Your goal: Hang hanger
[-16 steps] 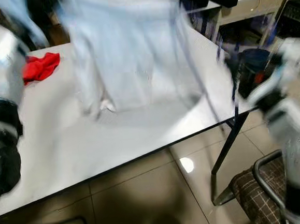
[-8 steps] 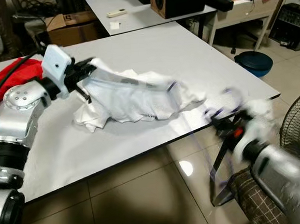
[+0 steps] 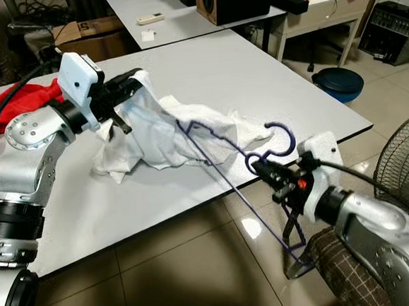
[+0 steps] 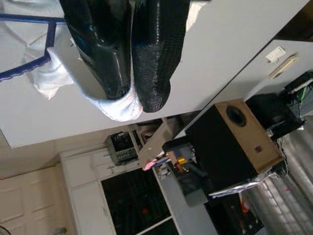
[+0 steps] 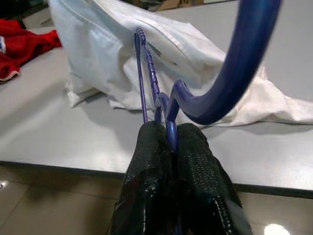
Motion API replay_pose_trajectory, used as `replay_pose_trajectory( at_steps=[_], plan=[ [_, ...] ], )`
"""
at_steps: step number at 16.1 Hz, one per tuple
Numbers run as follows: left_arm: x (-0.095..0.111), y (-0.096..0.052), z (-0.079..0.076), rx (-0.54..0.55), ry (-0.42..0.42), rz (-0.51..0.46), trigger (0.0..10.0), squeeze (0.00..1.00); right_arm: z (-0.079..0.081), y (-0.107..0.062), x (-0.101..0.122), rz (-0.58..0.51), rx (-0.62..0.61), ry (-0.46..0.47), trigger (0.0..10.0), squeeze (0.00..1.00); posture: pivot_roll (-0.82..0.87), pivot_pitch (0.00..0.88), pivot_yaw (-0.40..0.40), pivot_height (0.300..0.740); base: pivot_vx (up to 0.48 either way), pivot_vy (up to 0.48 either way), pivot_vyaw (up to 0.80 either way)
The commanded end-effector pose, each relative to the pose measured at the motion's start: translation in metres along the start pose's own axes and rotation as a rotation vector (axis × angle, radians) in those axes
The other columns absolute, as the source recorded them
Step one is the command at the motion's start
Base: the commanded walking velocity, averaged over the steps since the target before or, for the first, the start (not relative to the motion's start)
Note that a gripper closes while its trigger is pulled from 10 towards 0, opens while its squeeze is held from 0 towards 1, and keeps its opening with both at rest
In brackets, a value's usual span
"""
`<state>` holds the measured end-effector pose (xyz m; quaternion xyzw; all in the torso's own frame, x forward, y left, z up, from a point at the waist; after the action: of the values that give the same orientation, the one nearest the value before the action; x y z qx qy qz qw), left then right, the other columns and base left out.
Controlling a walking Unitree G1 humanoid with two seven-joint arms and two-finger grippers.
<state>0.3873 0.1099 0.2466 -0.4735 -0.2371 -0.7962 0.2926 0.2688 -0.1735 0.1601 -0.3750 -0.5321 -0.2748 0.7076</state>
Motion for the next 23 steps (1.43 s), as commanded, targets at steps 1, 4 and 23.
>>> replay_pose_trajectory(
  at_steps=[1,4,23],
  plan=[
    [0.003,0.001,0.0,0.004,0.005,-0.004,0.0,0.0,0.001,0.001,0.0,0.019,0.023,-0.037,10.0,0.0,-0.06,0.0,0.032,0.74,0.0,0.0,0.0],
    [0.011,0.002,-0.01,-0.062,0.001,-0.036,0.0,0.0,-0.001,0.005,0.004,0.029,0.03,-0.118,10.0,0.0,-0.05,0.0,0.019,0.74,0.0,0.0,0.0],
    [-0.014,0.018,-0.011,-0.086,0.003,0.179,0.0,0.0,0.019,0.019,0.048,-0.112,0.174,-0.607,10.0,0.0,-0.05,0.0,0.014,0.74,0.0,0.0,0.0]
  ],
)
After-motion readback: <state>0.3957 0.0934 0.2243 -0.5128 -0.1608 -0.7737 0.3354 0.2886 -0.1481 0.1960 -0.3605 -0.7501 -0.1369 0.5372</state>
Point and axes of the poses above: a point about 5 cm out from each wrist's last joint towards the gripper, its own y axis pointing out of the wrist towards the gripper, its own x axis along the axis of the wrist's last joint, z = x × y, the point moved 5 cm from there along y, pointing out of the wrist towards the gripper, and after that the axes turned 1 degree about y, right-handed, at the moved point
